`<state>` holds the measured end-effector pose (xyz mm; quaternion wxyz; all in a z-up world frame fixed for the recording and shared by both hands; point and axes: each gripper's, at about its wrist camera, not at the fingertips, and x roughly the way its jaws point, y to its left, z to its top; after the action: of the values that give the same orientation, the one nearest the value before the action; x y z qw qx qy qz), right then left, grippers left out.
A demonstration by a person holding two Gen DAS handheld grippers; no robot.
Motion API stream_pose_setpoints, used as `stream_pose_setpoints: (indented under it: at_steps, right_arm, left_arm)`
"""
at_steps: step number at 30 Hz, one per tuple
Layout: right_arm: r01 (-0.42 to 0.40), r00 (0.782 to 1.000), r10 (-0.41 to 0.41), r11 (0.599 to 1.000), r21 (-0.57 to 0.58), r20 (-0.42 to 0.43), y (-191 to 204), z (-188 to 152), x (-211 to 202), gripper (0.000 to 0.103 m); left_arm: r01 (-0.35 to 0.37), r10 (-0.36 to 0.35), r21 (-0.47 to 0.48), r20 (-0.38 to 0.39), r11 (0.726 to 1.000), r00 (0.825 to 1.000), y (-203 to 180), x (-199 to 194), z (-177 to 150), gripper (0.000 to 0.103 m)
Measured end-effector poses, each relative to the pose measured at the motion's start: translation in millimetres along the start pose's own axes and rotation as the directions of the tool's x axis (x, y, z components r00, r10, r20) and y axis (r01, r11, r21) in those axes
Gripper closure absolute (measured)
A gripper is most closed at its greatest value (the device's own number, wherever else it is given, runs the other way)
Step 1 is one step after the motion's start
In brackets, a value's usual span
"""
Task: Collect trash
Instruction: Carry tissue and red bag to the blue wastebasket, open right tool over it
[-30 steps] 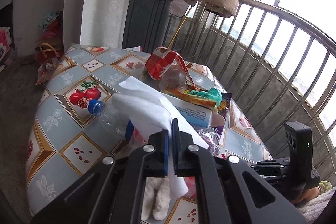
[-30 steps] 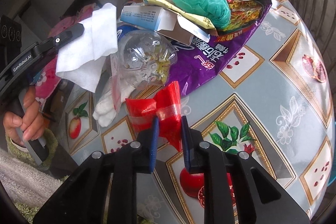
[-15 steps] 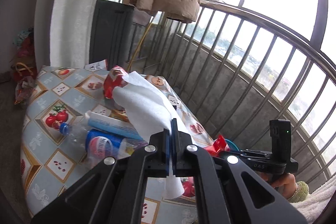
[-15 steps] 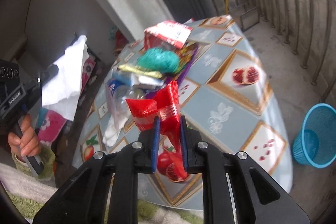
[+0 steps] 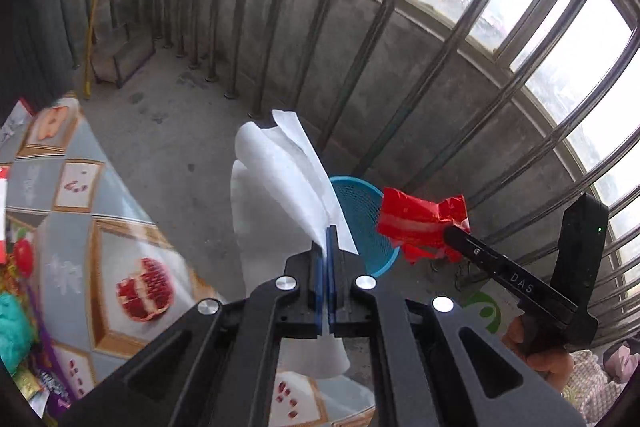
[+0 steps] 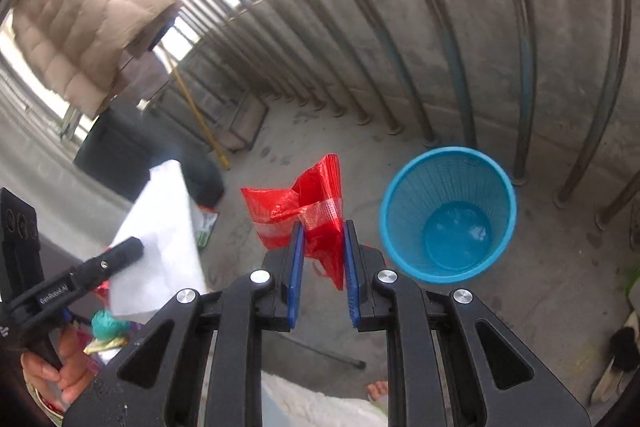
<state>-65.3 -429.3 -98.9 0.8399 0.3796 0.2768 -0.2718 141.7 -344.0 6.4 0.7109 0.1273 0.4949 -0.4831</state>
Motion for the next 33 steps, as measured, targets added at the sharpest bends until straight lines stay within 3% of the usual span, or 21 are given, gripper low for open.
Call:
stream_pose_setpoints:
  at_steps: [4, 10, 13, 14, 15, 17, 22, 25, 33]
  right_arm:
    - [0.041, 0.999, -0.039, 0.991, 0.127, -0.023, -49.0, 10.9, 32.1, 0.086]
    - [0.042, 0.994, -0.008, 0.948, 0.315, -0.109, -119.9, 20.8, 85.9, 0.084]
    - [0.069, 0.99, -0.016, 0.923, 0.38, -0.142, -147.8, 24.6, 114.0, 0.064]
    - [0.079, 0.987, -0.017, 0.913, 0.399, -0.157, -156.6, 25.2, 122.6, 0.054]
    - [0.094, 0.985, -0.024, 0.905, 0.415, -0.172, -165.0, 24.4, 130.6, 0.052]
    - [0.135, 0.98, -0.055, 0.891, 0.434, -0.193, -180.1, 22.8, 143.2, 0.044]
    - [0.147, 0.983, -0.072, 0.858, 0.493, -0.168, -196.1, 15.3, 139.5, 0.043]
    - [0.126, 0.99, -0.074, 0.863, 0.49, -0.123, -194.5, 15.0, 127.9, 0.04]
    - [0.074, 0.997, -0.064, 0.886, 0.458, -0.037, -177.2, 17.9, 93.6, 0.04]
  left_arm:
    - [0.029, -0.028, 0.012, -0.131, 0.999, 0.991, -26.4, 98.0, 24.7, 0.102]
    - [0.035, -0.025, 0.038, -0.225, 0.999, 0.974, -48.0, 201.5, 46.8, 0.102]
    - [0.032, -0.022, 0.04, -0.246, 0.999, 0.969, -54.8, 241.1, 52.1, 0.099]
    - [0.035, -0.025, 0.031, -0.258, 0.999, 0.966, -54.5, 250.7, 51.3, 0.096]
    - [0.04, -0.032, 0.022, -0.271, 0.999, 0.962, -54.4, 258.5, 50.1, 0.086]
    - [0.033, -0.026, 0.018, -0.284, 0.999, 0.959, -60.0, 269.2, 50.0, 0.079]
    - [0.068, -0.067, -0.004, -0.264, 0.998, 0.962, -63.5, 262.6, 51.4, 0.075]
    - [0.079, -0.078, -0.007, -0.227, 0.997, 0.971, -61.2, 251.9, 51.8, 0.066]
    - [0.12, -0.119, 0.002, -0.159, 0.993, 0.98, -76.2, 232.8, 56.4, 0.063]
